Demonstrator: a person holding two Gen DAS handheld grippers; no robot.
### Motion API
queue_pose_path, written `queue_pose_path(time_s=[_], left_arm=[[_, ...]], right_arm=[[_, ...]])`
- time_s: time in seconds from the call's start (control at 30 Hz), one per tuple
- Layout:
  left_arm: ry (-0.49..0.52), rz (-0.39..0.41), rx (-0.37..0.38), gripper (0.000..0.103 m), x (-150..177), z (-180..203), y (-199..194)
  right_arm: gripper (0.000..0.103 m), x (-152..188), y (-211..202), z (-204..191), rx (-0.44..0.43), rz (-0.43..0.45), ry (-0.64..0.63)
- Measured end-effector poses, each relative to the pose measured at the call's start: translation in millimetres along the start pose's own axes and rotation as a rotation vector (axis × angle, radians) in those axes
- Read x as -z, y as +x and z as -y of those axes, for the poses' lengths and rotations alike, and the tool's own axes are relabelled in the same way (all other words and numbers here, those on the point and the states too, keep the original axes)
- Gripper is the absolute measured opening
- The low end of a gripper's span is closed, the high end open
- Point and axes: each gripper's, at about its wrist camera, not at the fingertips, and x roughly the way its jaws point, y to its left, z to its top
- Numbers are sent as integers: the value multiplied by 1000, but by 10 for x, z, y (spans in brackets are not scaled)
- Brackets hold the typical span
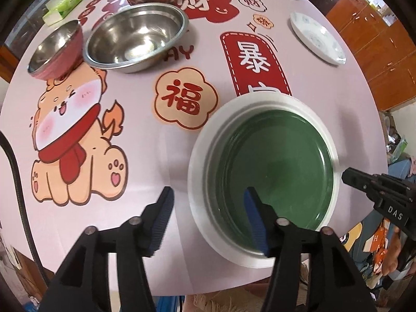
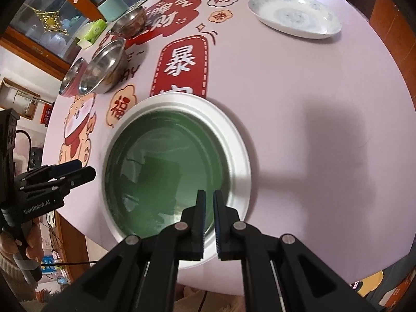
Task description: Organize plates and bowls
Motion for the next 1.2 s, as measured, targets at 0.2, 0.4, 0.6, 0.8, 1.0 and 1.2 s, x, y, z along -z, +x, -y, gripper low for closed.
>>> queue_pose_path(time_s=[0.2, 0.4, 0.6, 0.8, 1.0, 1.2], left_arm=[[-11, 34, 26, 65, 108, -26, -240], [-7, 91, 68, 80, 240, 34, -540], [21, 138, 98, 81, 264, 145, -832], [57, 175, 144, 82, 144, 331, -1108], [115, 251, 169, 82, -68, 622, -1430], [169, 342, 198, 82, -440, 1011, -1763]], right_arm=[[6, 98, -143, -133, 6, 20, -24], [31, 233, -323, -269, 6, 65, -31], [31, 350, -580, -405, 0, 157, -20], [32, 417, -839, -468, 24, 231, -11], [32, 321, -1179, -402, 38, 313, 9], [32, 8, -1576, -230, 59, 422, 34]])
